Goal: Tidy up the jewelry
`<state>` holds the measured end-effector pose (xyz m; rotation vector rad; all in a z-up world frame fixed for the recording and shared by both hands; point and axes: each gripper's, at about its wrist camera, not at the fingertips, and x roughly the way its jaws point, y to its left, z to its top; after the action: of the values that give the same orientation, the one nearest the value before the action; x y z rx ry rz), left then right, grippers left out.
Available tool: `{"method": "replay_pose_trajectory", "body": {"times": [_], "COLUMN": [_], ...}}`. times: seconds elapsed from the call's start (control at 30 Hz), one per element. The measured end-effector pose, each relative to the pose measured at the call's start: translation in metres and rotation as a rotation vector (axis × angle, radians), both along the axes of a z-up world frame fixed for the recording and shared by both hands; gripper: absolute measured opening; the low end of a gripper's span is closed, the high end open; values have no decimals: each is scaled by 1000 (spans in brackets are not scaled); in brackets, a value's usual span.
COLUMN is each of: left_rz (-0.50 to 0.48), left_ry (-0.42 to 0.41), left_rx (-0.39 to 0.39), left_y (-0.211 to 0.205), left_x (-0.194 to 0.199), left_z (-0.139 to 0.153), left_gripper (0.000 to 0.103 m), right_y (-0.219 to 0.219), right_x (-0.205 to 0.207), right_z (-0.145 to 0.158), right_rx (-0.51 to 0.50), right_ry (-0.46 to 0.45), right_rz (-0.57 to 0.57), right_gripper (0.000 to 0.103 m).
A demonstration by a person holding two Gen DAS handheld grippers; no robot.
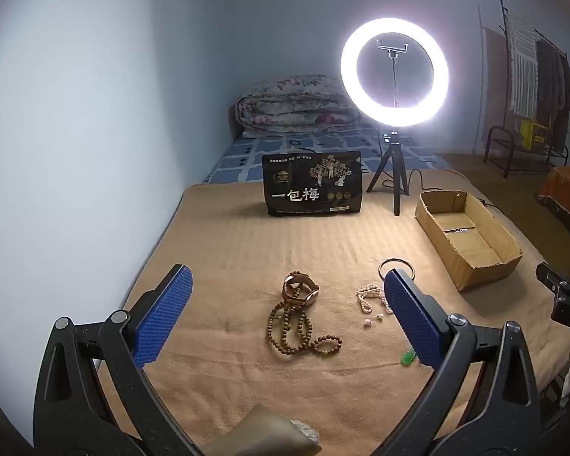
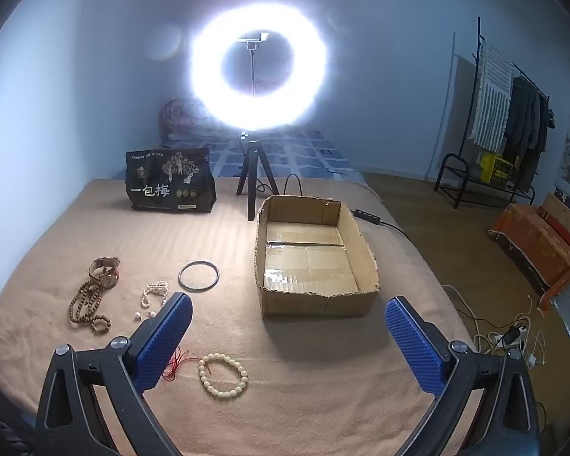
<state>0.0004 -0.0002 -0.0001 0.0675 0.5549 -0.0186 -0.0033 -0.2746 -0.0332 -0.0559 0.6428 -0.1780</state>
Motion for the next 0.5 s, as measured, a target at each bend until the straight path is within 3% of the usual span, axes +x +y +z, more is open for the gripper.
{"method": "replay_pose_trajectory", "body": {"times": [0.5], "left_rz": [6], "left_ry": [-19], "left_rx": [16], "left_y": [0], "left_x": [2], "left_z": [9], "left_gripper": [103], "right_y": [0], "right_x": [-4], "right_z": [0], "right_rx": [0], "right_ry": [-20], "right_rz": [7], "right_gripper": [103]}}
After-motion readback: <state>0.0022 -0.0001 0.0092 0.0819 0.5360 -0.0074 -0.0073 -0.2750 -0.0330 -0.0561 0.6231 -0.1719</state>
